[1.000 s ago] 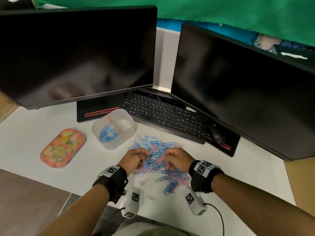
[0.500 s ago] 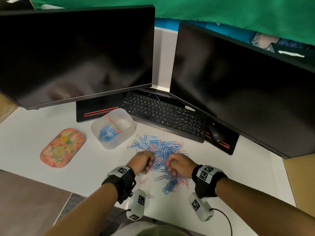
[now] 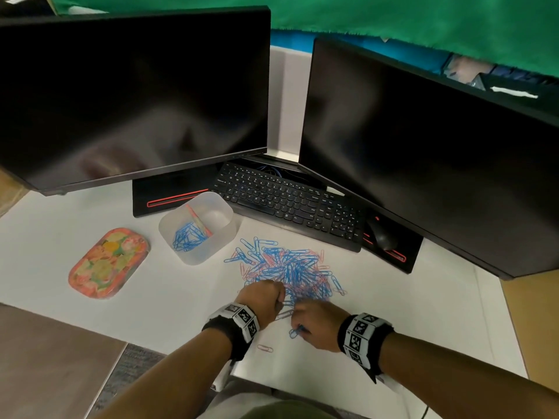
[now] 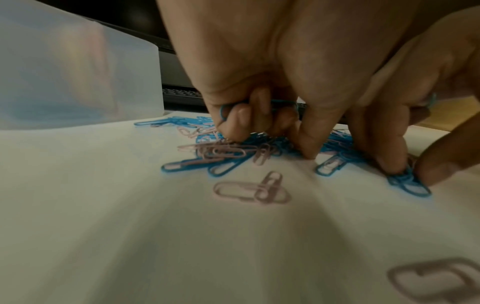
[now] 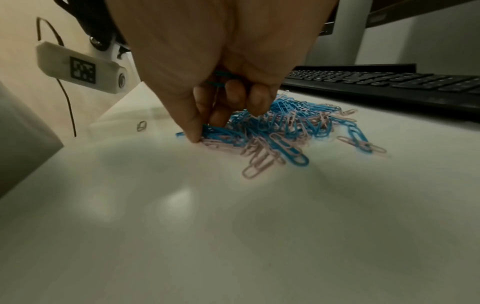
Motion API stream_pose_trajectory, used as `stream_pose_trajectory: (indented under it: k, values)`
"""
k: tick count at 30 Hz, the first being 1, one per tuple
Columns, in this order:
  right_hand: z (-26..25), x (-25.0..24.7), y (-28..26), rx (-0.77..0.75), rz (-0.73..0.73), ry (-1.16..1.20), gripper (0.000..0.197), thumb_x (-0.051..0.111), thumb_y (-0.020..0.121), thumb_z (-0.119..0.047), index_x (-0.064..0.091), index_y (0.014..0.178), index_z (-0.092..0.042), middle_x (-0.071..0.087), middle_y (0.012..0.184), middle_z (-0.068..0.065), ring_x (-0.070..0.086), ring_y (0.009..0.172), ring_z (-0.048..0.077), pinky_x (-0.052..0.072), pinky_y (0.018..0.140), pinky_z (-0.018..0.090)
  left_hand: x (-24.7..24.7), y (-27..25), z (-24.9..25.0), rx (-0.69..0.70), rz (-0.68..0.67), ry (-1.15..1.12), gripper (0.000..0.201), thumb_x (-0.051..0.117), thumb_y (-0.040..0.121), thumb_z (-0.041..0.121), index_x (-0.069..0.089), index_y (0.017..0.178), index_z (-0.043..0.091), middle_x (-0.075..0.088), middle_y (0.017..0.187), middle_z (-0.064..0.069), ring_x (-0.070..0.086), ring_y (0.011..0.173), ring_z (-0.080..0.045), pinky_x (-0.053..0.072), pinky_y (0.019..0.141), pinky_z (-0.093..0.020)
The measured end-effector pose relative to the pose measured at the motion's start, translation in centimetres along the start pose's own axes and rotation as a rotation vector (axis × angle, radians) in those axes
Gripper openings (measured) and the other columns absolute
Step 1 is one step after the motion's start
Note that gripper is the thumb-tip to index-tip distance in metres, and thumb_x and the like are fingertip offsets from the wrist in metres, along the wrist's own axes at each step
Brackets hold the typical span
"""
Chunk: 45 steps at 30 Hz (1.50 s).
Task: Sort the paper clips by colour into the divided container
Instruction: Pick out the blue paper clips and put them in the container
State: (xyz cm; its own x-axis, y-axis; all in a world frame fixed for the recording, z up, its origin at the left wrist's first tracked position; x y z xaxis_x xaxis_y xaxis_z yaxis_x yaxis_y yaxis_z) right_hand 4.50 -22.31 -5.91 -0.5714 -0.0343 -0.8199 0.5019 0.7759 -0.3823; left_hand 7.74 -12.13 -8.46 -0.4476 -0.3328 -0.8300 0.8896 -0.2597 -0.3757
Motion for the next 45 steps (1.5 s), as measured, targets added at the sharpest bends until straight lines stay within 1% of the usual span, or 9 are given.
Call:
stream_pose_trajectory:
  k: [8,14,17,23,28,31,33,40,45]
  values:
    - [0.8,-0.8,-0.1,0.046,0.056,0.091,0.019,0.051,0.092,-0.018,0.067,0.097,-0.011,0.059,0.107,0.005,0.056,0.095,0.022,0.041,0.078,0.025,-0.1,-0.1,-0.4,0.005,0.036,-0.026,0.014,0.052,0.085,0.021,0.053,0.098,0.026,0.061,0.099,0.002,0.059,0.087,-0.023,0.045,0.072,-0.028]
    - [2.0,-1.1,-0.1,0.102,0.062,0.163,0.015,0.055,0.087,-0.019,0.067,0.089,-0.012,0.063,0.096,0.003,0.057,0.088,0.019,0.045,0.077,0.026,-0.4,-0.2,-0.3,0.008,0.027,0.004,0.014,0.047,0.084,0.02,0.06,0.087,0.024,0.063,0.096,0.004,0.061,0.088,-0.021,0.05,0.075,-0.029]
    - [3.3,-1.5,-0.3,0.203,0.078,0.304,0.013,0.059,0.087,-0.017,0.071,0.09,-0.015,0.068,0.091,0.0,0.06,0.08,0.012,0.045,0.071,0.018,-0.3,-0.3,-0.2,0.004,0.016,0.023,0.016,0.047,0.084,0.016,0.06,0.087,0.023,0.064,0.097,0.003,0.061,0.088,-0.022,0.051,0.075,-0.03]
    - [6.3,-1.9,-0.4,0.428,0.16,0.683,0.014,0.066,0.083,-0.007,0.074,0.085,-0.018,0.068,0.075,-0.013,0.063,0.068,-0.004,0.045,0.062,0.007,0.0,-0.4,0.2,0.039,0.018,0.024,0.03,0.048,0.088,0.019,0.057,0.116,0.027,0.06,0.117,0.003,0.062,0.103,-0.024,0.052,0.087,-0.034]
    - [7.0,-1.4,-0.1,0.457,0.12,0.793,0.029,0.06,0.085,-0.003,0.07,0.076,-0.029,0.07,0.087,-0.009,0.066,0.086,0.006,0.052,0.084,0.02,-0.3,-0.2,0.8,0.046,0.005,0.074,0.017,0.048,0.087,0.017,0.061,0.096,0.023,0.063,0.105,0.002,0.062,0.092,-0.023,0.053,0.078,-0.032]
    - [7.2,-1.4,-0.3,0.525,0.139,0.904,0.032,0.048,0.088,0.002,0.068,0.076,-0.02,0.064,0.073,-0.005,0.058,0.059,0.0,0.046,0.061,0.016,-0.6,-0.3,1.0,0.027,-0.007,0.067,0.01,0.048,0.085,0.016,0.056,0.086,0.021,0.061,0.098,0.0,0.061,0.086,-0.023,0.053,0.075,-0.033]
    - [7.4,-1.3,-0.8,0.588,0.169,1.043,0.031,0.042,0.086,0.004,0.067,0.076,-0.011,0.055,0.061,0.002,0.05,0.048,0.009,0.04,0.049,0.02,-0.6,-0.5,1.0,0.03,-0.009,0.052,0.007,0.048,0.085,0.017,0.054,0.085,0.021,0.059,0.097,0.0,0.061,0.084,-0.024,0.054,0.075,-0.035]
    - [6.6,-1.8,-0.5,0.674,0.273,1.558,0.027,0.035,0.083,0.006,0.056,0.067,0.0,0.049,0.067,0.018,0.057,0.054,0.029,0.051,0.054,0.034,-2.3,-1.4,0.1,0.011,0.083,-0.24,0.01,0.053,0.085,0.015,0.057,0.076,0.019,0.056,0.079,0.007,0.054,0.076,-0.016,0.04,0.066,-0.022]
    - [4.9,-3.4,2.0,0.616,0.258,1.692,0.024,0.035,0.082,0.003,0.052,0.066,-0.002,0.049,0.07,0.017,0.063,0.062,0.032,0.055,0.058,0.038,-4.9,-3.0,-2.6,-0.166,0.227,-0.617,0.02,0.057,0.084,0.007,0.067,0.097,0.019,0.066,0.088,0.005,0.061,0.08,-0.013,0.044,0.07,-0.01]
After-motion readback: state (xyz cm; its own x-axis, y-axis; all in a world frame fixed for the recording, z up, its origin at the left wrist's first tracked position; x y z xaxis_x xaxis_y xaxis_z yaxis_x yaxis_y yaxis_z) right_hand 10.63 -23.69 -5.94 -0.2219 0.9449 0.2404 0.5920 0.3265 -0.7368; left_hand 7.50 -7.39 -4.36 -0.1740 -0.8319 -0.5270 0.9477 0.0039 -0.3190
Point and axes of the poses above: each hand's wrist, its own y-axis towards the middle knuckle, its own x-axis out of the palm, z = x × y, the point moved 8 cm from there along y, towards the middle knuckle
